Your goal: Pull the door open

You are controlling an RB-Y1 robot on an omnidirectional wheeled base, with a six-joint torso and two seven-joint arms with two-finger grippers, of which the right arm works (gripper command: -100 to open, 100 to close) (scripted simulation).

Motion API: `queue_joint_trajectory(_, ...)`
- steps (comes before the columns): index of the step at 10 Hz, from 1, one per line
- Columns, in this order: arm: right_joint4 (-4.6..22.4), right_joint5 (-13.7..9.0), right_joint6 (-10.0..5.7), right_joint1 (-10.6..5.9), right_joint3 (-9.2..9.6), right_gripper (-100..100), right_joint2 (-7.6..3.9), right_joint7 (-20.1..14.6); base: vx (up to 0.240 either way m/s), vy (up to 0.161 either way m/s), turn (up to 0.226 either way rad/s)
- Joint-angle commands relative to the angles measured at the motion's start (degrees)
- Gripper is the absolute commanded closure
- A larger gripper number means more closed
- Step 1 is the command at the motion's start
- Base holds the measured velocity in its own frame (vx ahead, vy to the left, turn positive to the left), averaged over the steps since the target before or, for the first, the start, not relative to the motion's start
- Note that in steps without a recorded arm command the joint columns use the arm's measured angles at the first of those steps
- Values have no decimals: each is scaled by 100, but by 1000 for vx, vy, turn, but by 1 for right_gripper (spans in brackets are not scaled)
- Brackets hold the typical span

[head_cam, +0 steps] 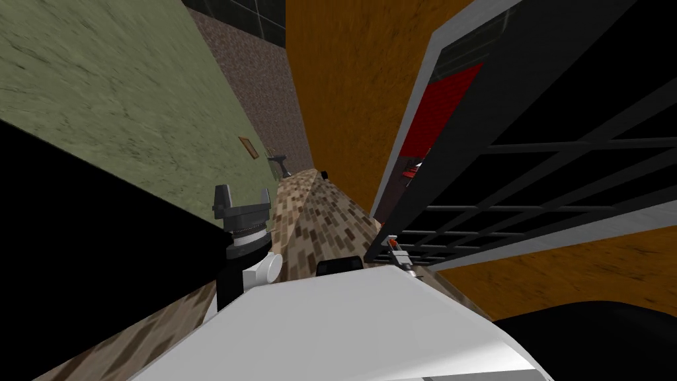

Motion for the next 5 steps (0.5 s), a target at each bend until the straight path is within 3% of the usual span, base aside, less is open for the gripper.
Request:
queue_joint_trajectory(1,49,16,-66,-15,44,100,-40,-51,-141,-24,107)
queue_joint_trajectory(5,182,60,-243,-56,164,100,-147,-189,-204,-25,133)
